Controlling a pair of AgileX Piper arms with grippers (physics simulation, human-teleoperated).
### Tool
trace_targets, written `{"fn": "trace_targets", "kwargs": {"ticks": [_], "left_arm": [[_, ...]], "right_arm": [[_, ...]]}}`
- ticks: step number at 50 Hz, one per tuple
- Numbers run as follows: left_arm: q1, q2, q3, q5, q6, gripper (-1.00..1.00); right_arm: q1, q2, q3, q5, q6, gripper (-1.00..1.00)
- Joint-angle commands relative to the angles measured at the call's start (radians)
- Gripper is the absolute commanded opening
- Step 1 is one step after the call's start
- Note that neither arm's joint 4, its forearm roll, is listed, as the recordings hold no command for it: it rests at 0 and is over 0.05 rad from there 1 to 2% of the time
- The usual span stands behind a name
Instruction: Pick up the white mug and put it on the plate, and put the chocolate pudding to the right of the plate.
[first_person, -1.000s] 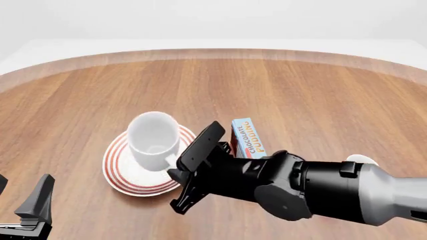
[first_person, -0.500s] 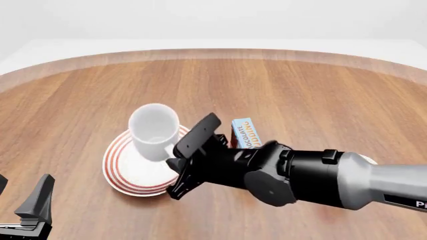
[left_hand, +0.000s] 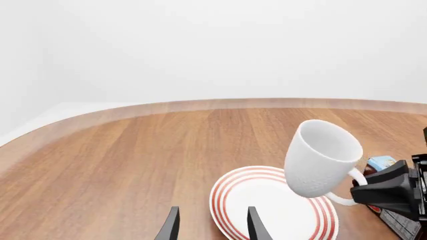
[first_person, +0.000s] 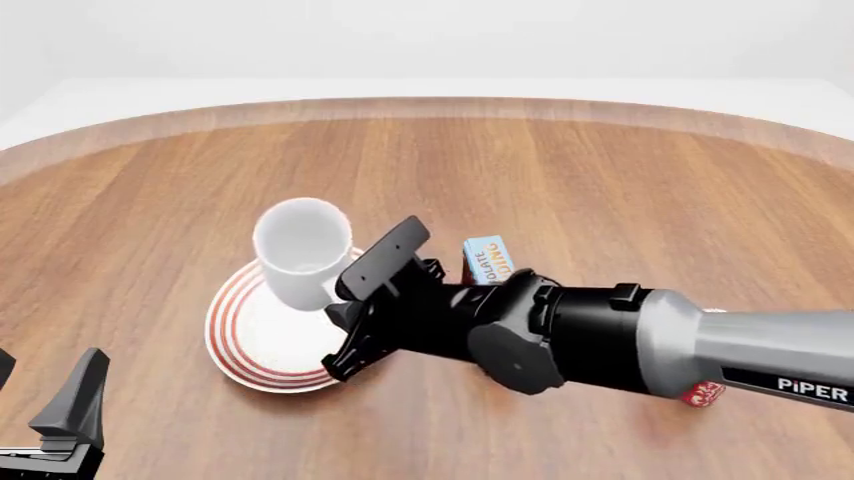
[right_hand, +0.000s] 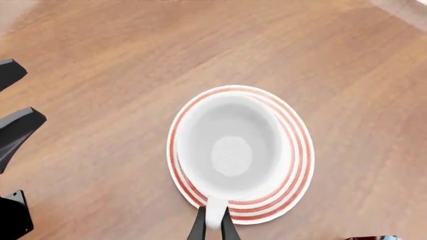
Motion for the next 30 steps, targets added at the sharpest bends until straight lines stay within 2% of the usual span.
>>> {"fn": "trace_targets", "kwargs": {"ticks": [1, 20, 22, 30], "left_arm": [[0.0, 0.0, 0.0, 0.0, 0.0, 1.0], [0.0, 0.0, 0.0, 0.0, 0.0, 1.0], [0.0, 0.0, 0.0, 0.0, 0.0, 1.0], [0.0, 0.0, 0.0, 0.0, 0.0, 1.0]], "right_arm": [[-0.002, 0.036, -0.04, -0.004, 0.01, -1.0], [-0.002, 0.101, -0.085, -0.01, 0.035, -1.0], [0.005, 0.11, -0.089, -0.011, 0.057, -1.0], [-0.002, 0.14, -0.099, -0.015, 0.052, -1.0]]}}
